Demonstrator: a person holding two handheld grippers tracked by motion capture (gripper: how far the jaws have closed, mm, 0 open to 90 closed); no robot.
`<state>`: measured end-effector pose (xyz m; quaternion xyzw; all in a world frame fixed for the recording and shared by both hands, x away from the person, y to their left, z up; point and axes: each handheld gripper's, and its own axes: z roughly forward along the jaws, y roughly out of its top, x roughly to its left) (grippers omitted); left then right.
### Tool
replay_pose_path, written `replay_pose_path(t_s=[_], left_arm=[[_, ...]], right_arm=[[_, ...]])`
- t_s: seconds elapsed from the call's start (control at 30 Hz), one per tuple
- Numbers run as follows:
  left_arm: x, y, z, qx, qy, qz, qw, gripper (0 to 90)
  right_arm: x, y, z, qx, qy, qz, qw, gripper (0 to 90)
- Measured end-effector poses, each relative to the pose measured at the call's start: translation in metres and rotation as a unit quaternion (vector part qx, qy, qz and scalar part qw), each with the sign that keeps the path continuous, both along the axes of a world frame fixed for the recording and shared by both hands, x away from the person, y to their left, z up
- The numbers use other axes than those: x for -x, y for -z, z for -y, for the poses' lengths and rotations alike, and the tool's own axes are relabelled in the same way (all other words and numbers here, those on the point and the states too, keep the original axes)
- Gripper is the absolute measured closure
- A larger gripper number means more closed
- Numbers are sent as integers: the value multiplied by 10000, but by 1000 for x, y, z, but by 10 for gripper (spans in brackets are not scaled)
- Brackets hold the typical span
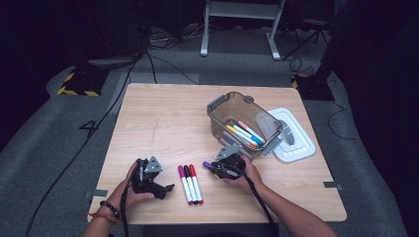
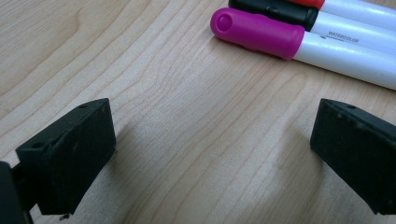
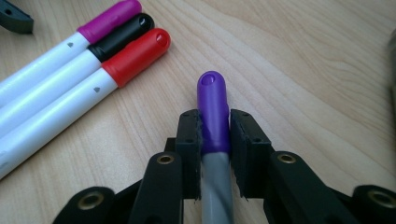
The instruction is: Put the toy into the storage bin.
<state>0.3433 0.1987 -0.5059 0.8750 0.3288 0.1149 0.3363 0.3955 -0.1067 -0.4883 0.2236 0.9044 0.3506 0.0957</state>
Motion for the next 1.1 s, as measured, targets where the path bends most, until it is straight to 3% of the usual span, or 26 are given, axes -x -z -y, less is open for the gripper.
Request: replay_pose_path(t_s=[0.3, 0.67, 0.9, 1.1], left_arm=[[0, 0, 0, 1, 0, 1, 10000, 4], [-1, 0, 0, -7, 37, -6, 10000, 2], [-1, 0, 0, -10, 33, -5, 10000, 2], [-1, 0, 0, -10, 34, -5, 10000, 2]], right_arm=[[12, -35, 21, -449, -137, 244, 9986, 746], [37, -99, 51, -994, -331, 702, 9920, 746], [35, -135, 71, -1189, -151, 801, 9895, 746], [29, -160, 81, -1106, 16, 1005, 9888, 746]])
